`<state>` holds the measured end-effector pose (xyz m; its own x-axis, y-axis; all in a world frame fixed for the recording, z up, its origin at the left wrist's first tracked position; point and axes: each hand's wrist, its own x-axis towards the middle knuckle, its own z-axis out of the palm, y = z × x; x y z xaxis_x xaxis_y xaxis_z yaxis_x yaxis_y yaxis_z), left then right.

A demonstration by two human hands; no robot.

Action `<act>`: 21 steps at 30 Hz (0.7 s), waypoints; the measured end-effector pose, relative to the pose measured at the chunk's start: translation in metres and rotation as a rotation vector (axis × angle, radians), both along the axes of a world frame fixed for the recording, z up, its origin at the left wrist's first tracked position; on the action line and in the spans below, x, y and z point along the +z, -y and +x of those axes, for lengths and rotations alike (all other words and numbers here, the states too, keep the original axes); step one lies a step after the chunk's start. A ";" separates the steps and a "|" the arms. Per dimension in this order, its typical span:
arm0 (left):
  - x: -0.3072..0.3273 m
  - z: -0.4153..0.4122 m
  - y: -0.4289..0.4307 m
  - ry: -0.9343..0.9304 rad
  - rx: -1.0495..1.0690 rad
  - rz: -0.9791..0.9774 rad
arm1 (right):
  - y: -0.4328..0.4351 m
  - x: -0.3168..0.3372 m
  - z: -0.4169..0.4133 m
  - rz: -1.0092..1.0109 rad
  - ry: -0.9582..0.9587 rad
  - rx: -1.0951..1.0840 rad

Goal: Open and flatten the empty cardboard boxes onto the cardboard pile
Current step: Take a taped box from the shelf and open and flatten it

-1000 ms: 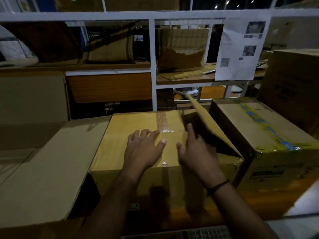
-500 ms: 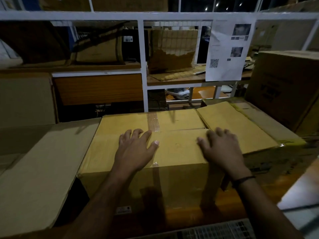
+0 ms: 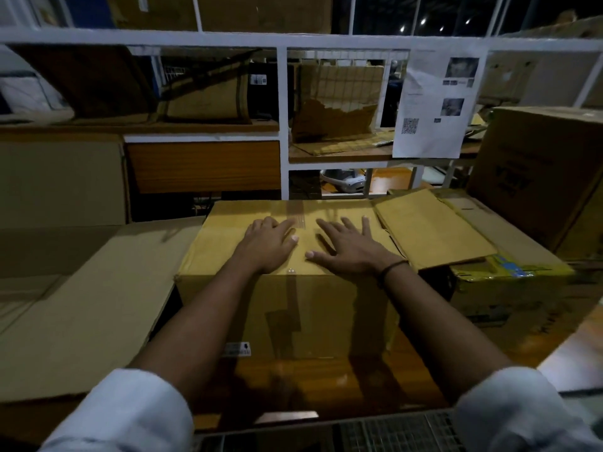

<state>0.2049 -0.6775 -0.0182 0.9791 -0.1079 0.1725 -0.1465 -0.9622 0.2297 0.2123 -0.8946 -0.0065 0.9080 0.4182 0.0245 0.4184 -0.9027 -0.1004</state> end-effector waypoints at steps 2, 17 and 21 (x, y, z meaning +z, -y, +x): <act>0.001 -0.002 0.002 0.062 -0.008 -0.005 | -0.009 0.011 0.000 0.001 0.014 0.014; 0.134 -0.113 0.001 0.078 0.051 -0.157 | -0.010 0.121 -0.102 0.031 0.007 0.175; 0.098 -0.127 -0.002 -0.232 -0.039 0.001 | -0.001 0.102 -0.123 0.092 -0.511 0.159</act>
<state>0.0777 -0.6756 0.0800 0.9876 -0.1463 -0.0568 -0.1268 -0.9570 0.2608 0.0894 -0.8938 0.0954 0.7394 0.5686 -0.3605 0.4264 -0.8099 -0.4028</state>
